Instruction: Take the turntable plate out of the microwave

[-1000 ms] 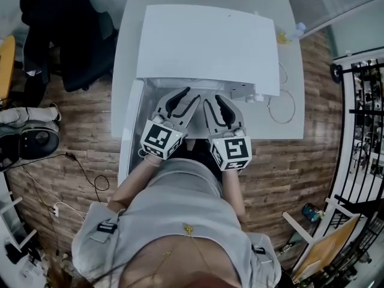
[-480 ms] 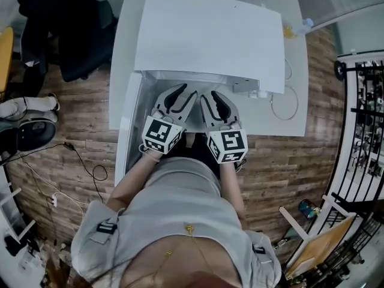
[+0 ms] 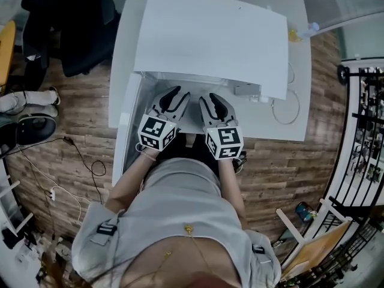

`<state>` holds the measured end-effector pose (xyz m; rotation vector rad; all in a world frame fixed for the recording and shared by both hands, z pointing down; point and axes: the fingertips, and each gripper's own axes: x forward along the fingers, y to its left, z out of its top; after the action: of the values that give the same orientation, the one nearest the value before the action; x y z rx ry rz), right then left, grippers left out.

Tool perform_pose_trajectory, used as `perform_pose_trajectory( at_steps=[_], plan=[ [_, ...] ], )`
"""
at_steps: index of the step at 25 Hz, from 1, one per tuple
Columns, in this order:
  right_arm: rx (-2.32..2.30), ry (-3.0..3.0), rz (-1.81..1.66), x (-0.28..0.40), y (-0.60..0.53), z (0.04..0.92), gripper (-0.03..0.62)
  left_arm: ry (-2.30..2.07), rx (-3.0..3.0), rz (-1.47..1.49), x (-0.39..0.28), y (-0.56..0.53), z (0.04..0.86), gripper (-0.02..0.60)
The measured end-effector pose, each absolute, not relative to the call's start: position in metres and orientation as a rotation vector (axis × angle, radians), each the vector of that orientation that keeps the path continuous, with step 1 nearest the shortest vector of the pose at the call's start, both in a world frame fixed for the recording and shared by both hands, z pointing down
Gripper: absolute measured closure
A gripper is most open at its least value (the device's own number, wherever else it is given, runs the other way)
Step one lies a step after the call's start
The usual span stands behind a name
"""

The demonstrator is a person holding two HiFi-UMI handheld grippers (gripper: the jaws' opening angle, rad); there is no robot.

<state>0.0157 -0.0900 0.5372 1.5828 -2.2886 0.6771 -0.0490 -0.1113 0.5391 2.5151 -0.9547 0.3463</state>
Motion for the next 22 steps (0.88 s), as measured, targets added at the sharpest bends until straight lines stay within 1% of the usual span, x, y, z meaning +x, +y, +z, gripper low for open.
perform_pose_trajectory(
  at_steps=[5,9,13,16,18,22],
  plan=[
    [1.573,-2.261,0.794,0.022,-0.089,0.559,0.465,-0.956,2.322,0.287,-0.062,-0.113,0.565,0.445],
    [1.552,-2.236,0.867,0.027,-0.089,0.576,0.465,-0.954,2.276,0.329,-0.062,-0.106,0.581,0.445],
    [1.505,-2.202,0.861,0.029,-0.088,0.592,0.463,-0.968,2.200,0.319,-0.062,-0.100,0.597,0.445],
    [1.510,-2.203,0.951,0.031,-0.085,0.601,0.457,-0.982,2.158,0.338,-0.065,-0.096,0.608,0.445],
    [1.546,-2.206,1.074,0.035,-0.085,0.606,0.433,-0.988,2.099,0.312,-0.069,-0.096,0.613,0.445],
    [1.605,-2.180,1.282,0.044,-0.082,0.616,0.403,-0.987,2.021,0.285,-0.072,-0.093,0.621,0.436]
  ],
)
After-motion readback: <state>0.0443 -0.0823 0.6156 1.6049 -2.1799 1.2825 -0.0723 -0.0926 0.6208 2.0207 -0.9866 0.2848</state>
